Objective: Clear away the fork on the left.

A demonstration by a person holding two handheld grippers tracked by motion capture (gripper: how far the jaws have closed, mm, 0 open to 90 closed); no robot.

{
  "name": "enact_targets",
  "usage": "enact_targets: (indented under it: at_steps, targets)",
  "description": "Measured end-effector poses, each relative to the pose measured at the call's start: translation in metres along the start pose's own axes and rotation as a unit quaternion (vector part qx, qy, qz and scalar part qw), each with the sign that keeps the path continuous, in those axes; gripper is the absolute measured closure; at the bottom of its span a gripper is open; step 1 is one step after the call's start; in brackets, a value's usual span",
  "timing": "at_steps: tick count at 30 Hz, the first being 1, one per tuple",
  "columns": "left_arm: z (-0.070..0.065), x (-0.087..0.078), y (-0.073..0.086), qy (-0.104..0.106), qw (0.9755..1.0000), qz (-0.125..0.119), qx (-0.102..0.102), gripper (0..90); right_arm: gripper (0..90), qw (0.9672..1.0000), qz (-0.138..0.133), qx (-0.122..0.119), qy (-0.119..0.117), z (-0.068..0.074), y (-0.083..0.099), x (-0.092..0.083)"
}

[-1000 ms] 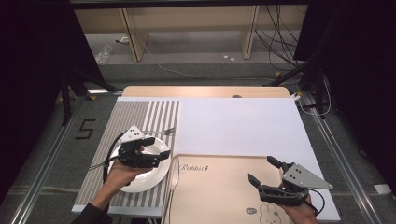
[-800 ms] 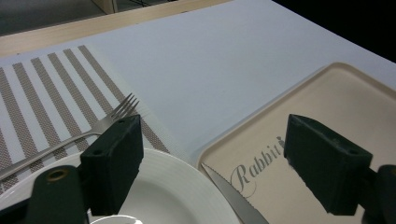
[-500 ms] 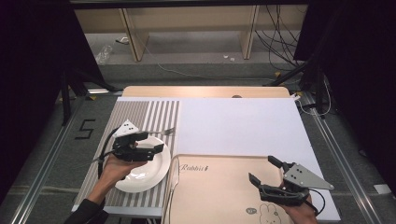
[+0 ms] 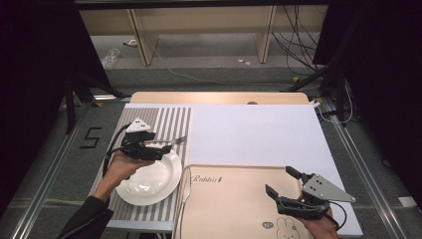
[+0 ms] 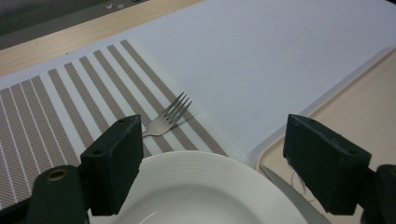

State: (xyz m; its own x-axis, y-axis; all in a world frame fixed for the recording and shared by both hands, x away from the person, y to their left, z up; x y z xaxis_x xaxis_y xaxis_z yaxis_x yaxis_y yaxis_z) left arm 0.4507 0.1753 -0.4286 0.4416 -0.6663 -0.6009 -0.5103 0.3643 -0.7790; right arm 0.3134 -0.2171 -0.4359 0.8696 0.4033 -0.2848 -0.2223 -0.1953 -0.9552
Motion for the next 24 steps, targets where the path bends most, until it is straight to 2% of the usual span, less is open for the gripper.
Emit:
enact_targets:
  at_steps: [6, 13, 16, 24]
  targets:
    - [0.018, 0.008, 0.001, -0.015, 0.9992, 0.036, -0.003, 19.9, 15.8, 1.0, -0.001, 0.002, -0.001, 0.0, 0.0, 0.0]
    - [0.038, 0.017, -0.001, -0.026, 0.9982, 0.054, -0.008, 20.8, 15.8, 1.0, -0.001, 0.002, -0.001, 0.0, 0.0, 0.0]
    - [0.047, 0.021, -0.002, -0.036, 0.9972, 0.065, -0.004, 20.9, 15.8, 1.0, 0.0, -0.002, -0.001, 0.0, 0.0, 0.0]
    - [0.066, 0.034, 0.0, -0.036, 0.9946, 0.096, -0.013, 21.3, 15.8, 1.0, 0.001, 0.001, -0.001, 0.0, 0.0, 0.001]
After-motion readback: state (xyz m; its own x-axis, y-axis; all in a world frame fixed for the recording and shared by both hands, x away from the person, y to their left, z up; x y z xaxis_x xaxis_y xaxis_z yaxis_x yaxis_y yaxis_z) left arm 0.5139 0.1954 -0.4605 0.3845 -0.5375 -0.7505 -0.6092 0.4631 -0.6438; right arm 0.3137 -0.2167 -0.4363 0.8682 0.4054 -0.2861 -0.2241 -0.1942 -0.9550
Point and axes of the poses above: each handheld gripper's, and its own axes: x roughly forward along the jaws, y roughly out of its underside, z roughly to its left, the point moved 6 cm from there along x, roughly forward along the jaws, and after that the axes turned 13 degrees about y, right-handed, at the moved point
